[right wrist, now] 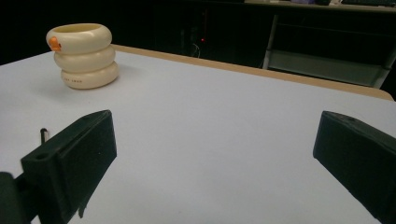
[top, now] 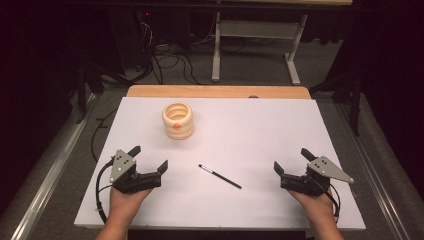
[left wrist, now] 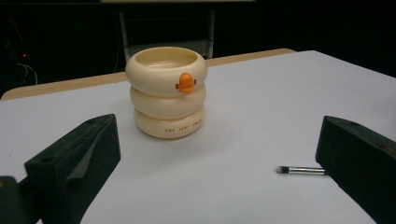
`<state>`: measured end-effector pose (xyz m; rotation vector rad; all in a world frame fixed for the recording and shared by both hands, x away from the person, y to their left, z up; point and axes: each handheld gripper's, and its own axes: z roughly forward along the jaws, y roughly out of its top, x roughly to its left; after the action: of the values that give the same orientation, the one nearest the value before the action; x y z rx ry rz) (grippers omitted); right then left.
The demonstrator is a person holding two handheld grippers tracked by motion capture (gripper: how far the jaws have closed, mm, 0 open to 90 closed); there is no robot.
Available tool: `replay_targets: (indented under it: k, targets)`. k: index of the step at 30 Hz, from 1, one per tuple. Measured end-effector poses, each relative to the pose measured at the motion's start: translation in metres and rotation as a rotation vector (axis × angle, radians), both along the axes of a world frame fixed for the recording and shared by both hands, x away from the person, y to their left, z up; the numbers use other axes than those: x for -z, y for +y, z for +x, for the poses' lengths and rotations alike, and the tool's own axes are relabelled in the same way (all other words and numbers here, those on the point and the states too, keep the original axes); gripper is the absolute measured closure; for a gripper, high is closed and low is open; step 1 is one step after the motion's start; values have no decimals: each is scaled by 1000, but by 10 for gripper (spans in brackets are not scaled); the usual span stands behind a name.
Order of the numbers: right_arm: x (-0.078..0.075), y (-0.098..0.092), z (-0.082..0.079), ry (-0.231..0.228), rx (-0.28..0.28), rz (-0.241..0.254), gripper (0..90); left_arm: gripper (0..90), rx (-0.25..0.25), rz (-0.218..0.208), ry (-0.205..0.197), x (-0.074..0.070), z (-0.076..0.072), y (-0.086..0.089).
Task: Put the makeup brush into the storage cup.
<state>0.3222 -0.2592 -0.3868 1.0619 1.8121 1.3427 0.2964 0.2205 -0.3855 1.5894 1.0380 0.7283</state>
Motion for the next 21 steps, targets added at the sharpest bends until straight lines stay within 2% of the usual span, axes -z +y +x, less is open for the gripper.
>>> replay_targets:
  k: [6,11,14,17,21]
  targets:
    - [-1,-2,0,-5,1,12,9,6,11,5,13,1,1,-2]
    - [0,-1,0,1,5,15,9,6,19,24,0,0,0,-4]
    - [0,0,0,-1,4,4,9,6,20,20,-4,0,-1,-4]
    - [0,0,0,-2,7,5,9,5,35,3,16,0,0,-3]
    - [0,-1,1,-1,10,5,9,5,49,5,13,-1,0,-5]
